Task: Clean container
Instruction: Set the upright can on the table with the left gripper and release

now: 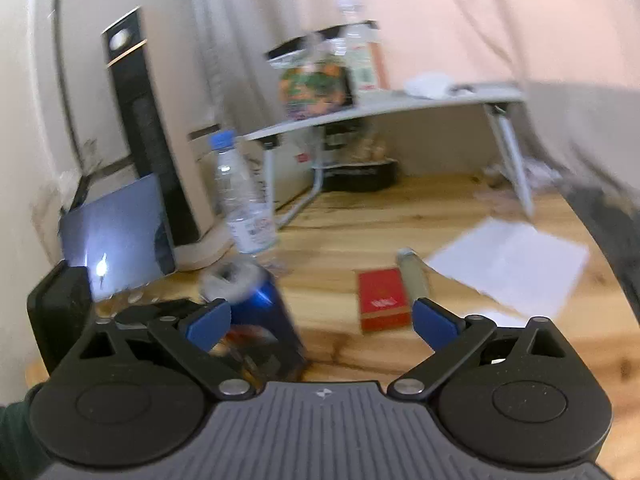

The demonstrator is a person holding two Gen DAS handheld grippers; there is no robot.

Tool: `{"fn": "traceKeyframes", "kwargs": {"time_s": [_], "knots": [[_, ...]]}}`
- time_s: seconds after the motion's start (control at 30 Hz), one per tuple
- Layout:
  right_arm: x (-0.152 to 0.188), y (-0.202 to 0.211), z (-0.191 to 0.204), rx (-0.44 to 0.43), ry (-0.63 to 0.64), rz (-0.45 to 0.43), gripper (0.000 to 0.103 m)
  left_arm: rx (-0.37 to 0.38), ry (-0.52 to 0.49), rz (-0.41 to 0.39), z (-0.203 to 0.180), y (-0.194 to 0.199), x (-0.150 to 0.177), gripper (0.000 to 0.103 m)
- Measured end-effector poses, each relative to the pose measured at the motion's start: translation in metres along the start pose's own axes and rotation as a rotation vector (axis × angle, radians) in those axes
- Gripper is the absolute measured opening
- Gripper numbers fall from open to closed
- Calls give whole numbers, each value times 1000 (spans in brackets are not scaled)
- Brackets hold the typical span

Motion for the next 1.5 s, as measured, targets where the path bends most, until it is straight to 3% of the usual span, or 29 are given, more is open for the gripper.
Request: {"fn": "traceKeyframes", "kwargs": {"time_s": [0.23,0.33,0.43,0.63,0.9,0.93,1.0,1.17,1.33,1.5], "knots": [[46,-4,-21,38,-35,21,103,-277,88,32,54,-11,-4,71],[60,-9,-21,9,-78,54,103,-355,87,58,62,-18,-3,71],[67,-10,-11,-57,-63,82,103,-385,80,69,61,-24,-2,71],[76,-12,12,-102,-23,128,103,-417,62,89,58,-32,0,71],[81,-5,9,-119,-36,134,103,-444,80,122,63,-33,10,71],[81,-5,8,-107,-32,134,103,-443,76,122,61,-31,9,73],[81,-4,6,-80,-28,133,103,-436,81,118,57,-25,7,88],[79,-2,1,23,12,120,103,-410,76,97,29,0,8,103],[80,-4,-6,148,59,108,103,-312,-18,95,-22,11,11,103],[82,-12,-17,276,74,126,103,-269,7,140,-55,5,17,103]]}}
Point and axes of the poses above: each gripper's, at about its wrist camera, not at the fingertips, and y roughly against the way its jaws point, z to its left, x to its underside, the point moved 3 cm from there along -y, roughly the way its jaws point, and after that the axes turned 10 degrees about -z, right-handed, at the moved point
